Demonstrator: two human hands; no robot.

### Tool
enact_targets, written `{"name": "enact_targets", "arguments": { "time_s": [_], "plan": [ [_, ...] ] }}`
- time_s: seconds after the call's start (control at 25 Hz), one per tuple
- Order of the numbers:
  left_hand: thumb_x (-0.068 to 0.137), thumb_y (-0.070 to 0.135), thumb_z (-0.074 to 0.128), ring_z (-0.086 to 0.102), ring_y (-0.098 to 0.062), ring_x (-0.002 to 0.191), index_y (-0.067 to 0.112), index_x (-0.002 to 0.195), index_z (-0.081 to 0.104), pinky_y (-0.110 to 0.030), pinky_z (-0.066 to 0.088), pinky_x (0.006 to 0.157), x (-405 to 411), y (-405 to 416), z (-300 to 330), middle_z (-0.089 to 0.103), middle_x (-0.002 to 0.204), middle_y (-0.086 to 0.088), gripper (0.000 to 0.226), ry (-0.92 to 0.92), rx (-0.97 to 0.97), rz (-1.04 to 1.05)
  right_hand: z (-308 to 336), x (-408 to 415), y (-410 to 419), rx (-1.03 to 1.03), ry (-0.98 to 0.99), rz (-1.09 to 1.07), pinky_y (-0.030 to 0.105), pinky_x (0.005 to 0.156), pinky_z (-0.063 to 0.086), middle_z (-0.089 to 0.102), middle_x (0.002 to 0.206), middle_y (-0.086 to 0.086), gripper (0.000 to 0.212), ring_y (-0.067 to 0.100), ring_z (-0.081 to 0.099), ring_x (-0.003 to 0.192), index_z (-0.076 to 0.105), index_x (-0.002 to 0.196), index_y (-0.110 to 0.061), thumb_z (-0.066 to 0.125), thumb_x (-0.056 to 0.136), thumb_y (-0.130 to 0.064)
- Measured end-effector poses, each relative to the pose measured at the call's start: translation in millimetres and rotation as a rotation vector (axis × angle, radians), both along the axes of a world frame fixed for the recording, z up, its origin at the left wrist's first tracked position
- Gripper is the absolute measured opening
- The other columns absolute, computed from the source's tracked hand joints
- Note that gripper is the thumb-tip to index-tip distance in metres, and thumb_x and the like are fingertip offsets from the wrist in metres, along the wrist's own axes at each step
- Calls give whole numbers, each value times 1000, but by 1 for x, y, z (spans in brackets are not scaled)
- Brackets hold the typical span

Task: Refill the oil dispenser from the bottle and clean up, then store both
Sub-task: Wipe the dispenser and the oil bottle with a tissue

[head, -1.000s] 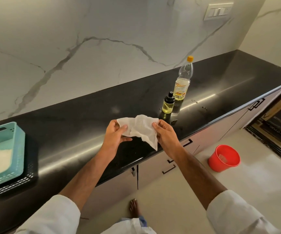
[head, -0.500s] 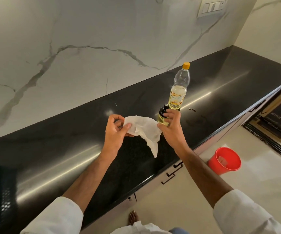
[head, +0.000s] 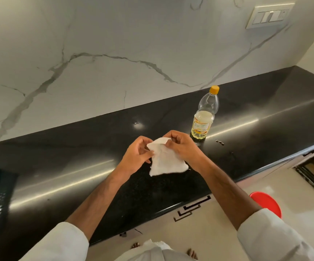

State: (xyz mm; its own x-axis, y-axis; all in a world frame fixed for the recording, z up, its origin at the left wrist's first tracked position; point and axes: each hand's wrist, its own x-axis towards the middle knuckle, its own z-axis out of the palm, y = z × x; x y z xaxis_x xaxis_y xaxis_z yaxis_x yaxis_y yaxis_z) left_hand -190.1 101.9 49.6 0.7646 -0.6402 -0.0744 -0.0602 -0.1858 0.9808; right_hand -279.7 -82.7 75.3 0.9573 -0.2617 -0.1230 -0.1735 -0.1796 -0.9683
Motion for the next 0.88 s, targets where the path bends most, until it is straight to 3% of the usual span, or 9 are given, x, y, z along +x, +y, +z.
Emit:
{"name": "enact_targets", "arguments": {
  "time_s": [0.12,0.24,0.36,0.48,0.56,0.68,0.88],
  "plan": [
    [97,-7,53,68,-23,89,8,106,57,-36,59,73,-15,-16,4,70,95,-5,18,148,-152,28,2,-9,-26,284,49,19,38,85,60,73,105,6,12,22,72,95,67,109,-16,59,103,-23],
    [104,14,46,68,-26,89,9,115,53,-43,59,76,-30,-28,6,68,102,-10,14,316,-283,47,-3,-17,-48,454,105,-16,40,87,60,73,102,5,21,24,71,95,66,112,-14,64,100,-31],
    [93,49,62,70,-21,102,20,126,50,-44,61,83,-45,-51,4,66,117,-4,46,218,-63,51,-12,-22,-61,384,69,-21,41,84,59,73,102,7,20,24,71,93,65,111,-11,63,100,-28],
    [91,26,76,72,-21,98,25,114,56,-40,63,78,-54,-74,2,70,109,0,30,65,51,145,-18,-26,-70,358,15,44,42,82,60,72,101,6,15,21,71,92,65,110,-9,60,102,-22],
    [93,7,71,73,-25,94,21,105,62,-41,63,74,-54,-82,1,73,99,1,20,24,77,183,-16,-28,-82,417,2,46,39,80,60,71,98,4,13,20,70,92,65,107,-10,60,102,-20],
    [95,-1,61,73,-28,94,15,105,67,-40,62,75,-54,-80,0,75,96,-3,20,22,82,257,-15,-30,-103,489,3,15,39,82,59,70,97,4,15,21,68,94,65,107,-10,62,101,-23],
    [101,3,52,69,-24,89,9,111,64,-37,61,75,-63,-85,7,72,100,-10,17,411,-384,405,-22,-33,-117,580,51,-8,44,93,58,72,107,8,22,24,70,101,65,113,-9,66,99,-26]
  ]
}}
